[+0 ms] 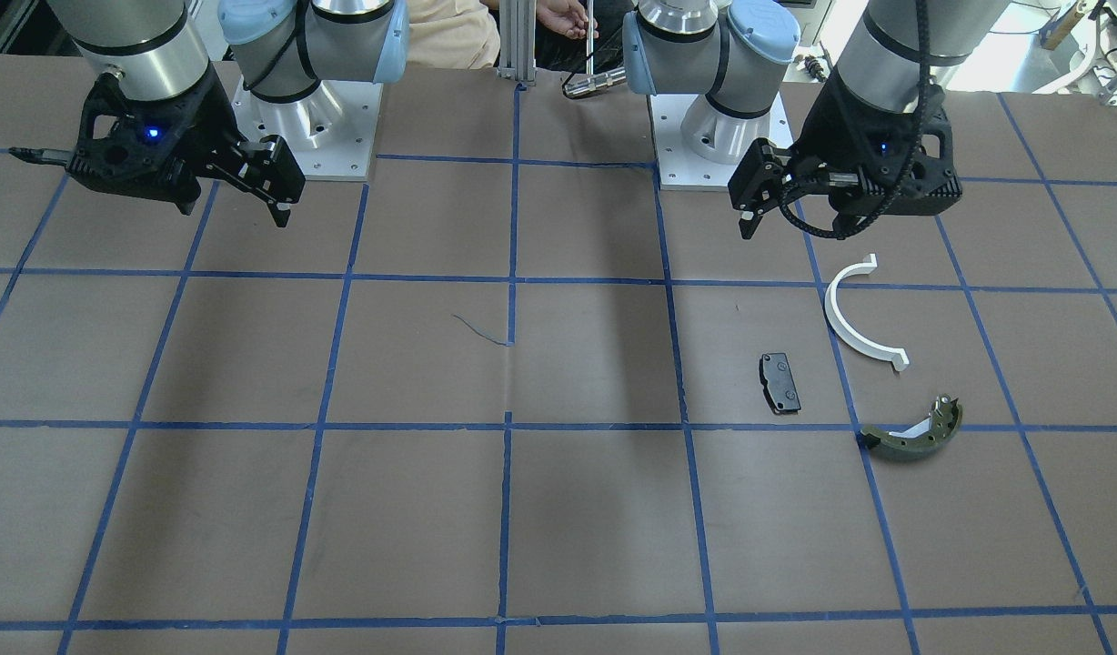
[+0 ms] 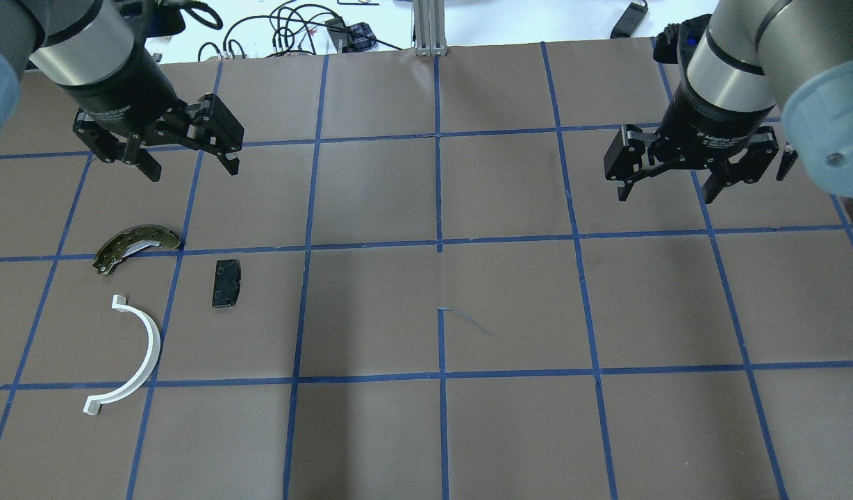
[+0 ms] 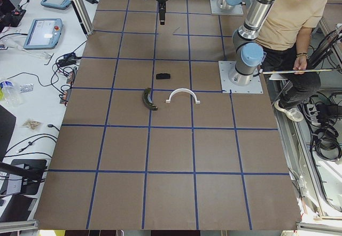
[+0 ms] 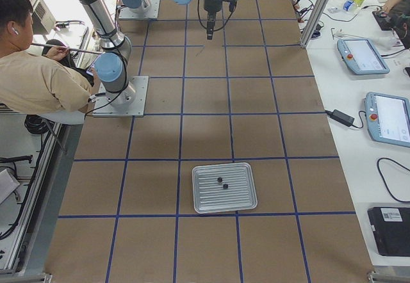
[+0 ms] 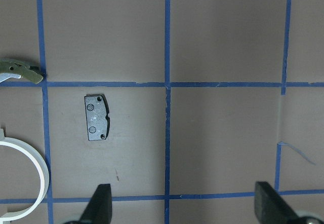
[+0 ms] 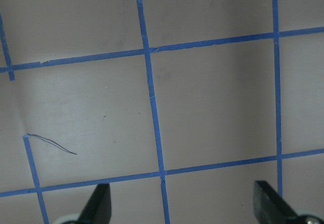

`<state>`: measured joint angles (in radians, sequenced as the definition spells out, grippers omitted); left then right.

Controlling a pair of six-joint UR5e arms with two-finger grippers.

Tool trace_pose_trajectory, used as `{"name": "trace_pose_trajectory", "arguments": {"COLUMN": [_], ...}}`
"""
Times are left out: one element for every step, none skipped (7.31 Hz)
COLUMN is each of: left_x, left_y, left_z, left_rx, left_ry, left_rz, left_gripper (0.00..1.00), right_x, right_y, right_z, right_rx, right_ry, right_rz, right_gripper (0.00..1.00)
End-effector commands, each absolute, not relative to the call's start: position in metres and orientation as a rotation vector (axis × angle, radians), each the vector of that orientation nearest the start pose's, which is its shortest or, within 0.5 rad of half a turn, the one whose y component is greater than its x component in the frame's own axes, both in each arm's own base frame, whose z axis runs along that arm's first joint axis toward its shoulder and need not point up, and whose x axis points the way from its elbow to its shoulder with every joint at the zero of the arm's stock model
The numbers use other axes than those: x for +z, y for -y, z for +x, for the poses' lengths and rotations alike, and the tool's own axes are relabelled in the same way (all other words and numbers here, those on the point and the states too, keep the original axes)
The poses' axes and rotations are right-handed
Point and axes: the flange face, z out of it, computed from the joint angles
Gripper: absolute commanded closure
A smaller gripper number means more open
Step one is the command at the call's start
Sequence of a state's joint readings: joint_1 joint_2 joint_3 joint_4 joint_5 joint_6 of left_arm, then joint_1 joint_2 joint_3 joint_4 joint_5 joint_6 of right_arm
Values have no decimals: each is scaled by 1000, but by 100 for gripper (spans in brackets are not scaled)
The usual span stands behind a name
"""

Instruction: Place bearing gear from tray to pile

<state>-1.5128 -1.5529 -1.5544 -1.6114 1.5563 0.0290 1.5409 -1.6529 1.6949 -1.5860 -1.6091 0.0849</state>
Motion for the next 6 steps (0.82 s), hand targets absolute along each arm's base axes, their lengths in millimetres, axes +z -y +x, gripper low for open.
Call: {"name": "trace_pose_trajectory", "arguments": {"left_x": [500,500,500,501,500,501], "left_y": [490,489,488,486,487,486], "left_z": [-108,-108,-108,-108,-108,-108], "left_rx": [11,2,-1,-3,-1,-6], "left_ry": [-3154,-3152,-3152,-3152,-3152,-3152], "left_rz": [-44,-44,-44,-36,-31,-31], "left_gripper": [0,0,0,0,0,0], "right_x": [465,465,465,464,463,472], "right_y": [457,457,457,456,457,457], "right_z": [116,115,116,115,115,115], "right_rx": [49,49,49,59,61,37], "right_ry": [-3174,-3177,-3175,-3176,-3177,-3180], "right_rz": [184,184,189,189,204,204], "right_gripper": [0,0,0,0,0,0]}}
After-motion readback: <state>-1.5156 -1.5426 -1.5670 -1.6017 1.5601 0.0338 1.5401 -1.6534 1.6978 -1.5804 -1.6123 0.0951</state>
